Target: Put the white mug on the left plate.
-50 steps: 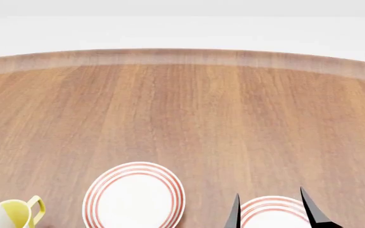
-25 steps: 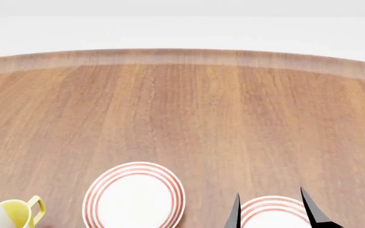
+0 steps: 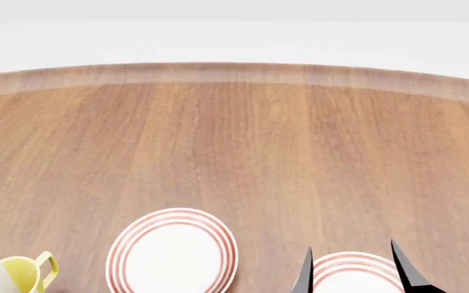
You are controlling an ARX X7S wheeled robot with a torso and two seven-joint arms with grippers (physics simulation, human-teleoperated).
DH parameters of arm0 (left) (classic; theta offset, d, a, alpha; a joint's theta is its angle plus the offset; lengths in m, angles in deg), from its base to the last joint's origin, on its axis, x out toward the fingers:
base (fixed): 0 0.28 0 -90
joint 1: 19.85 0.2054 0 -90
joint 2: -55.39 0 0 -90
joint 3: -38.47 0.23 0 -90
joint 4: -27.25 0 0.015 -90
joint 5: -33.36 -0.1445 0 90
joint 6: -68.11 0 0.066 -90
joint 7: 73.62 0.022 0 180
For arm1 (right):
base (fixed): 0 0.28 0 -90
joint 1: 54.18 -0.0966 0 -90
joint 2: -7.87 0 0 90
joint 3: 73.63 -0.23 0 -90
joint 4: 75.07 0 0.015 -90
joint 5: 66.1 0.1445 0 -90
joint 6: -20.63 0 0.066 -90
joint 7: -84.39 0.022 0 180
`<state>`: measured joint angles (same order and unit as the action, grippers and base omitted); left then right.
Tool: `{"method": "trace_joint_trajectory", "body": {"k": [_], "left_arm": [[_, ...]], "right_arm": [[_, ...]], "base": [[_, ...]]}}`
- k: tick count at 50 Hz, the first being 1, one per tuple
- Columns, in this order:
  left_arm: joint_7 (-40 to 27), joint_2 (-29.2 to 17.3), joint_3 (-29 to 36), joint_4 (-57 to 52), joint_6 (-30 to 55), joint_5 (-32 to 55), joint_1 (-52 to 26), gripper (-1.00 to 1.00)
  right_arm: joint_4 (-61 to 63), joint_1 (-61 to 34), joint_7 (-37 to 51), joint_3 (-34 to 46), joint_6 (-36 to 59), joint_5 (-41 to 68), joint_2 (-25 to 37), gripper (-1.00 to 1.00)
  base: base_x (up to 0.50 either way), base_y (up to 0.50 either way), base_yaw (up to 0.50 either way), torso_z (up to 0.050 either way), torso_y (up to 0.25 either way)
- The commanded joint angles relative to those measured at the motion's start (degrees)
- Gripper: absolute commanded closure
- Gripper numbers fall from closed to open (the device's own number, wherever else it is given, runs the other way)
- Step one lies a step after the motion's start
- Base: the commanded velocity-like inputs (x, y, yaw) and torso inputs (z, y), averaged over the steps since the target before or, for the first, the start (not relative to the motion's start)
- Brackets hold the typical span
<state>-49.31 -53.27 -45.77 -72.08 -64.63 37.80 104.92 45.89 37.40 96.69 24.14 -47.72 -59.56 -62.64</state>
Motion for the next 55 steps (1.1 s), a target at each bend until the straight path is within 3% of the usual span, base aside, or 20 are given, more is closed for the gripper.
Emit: {"method": "trace_joint_trajectory", "body": {"k": [1, 16, 28, 55], "left_arm": [[-4.2, 0.5, -1.8, -7.3, 5.7, 6.8, -1.3, 1.00], [-17.1, 3.7, -3.5, -12.6, 33.8, 5.2, -16.3, 1.00], [-20.1, 5.6, -1.3, -8.7, 38.3, 2.6, -24.1, 1.00], [-21.2, 8.5, 5.4, 8.0, 39.5, -2.6, -37.2, 1.00]], "right_arm": [[-0.6, 0.1, 0.1, -0.2, -0.6, 0.4, 0.1, -1.00], [-0.9, 0.0, 0.3, -0.1, -0.9, 0.7, 0.3, -1.00], [-1.7, 0.4, 0.4, 0.0, -1.9, 0.9, 0.3, -1.00], [-2.4, 0.6, 0.7, -0.1, -2.7, 1.6, 0.6, -1.00]], "base": [[0.00, 0.00, 0.00, 0.000, 0.000], [0.00, 0.00, 0.00, 0.000, 0.000], [0.00, 0.00, 0.00, 0.000, 0.001], [0.00, 0.00, 0.00, 0.000, 0.000]]}}
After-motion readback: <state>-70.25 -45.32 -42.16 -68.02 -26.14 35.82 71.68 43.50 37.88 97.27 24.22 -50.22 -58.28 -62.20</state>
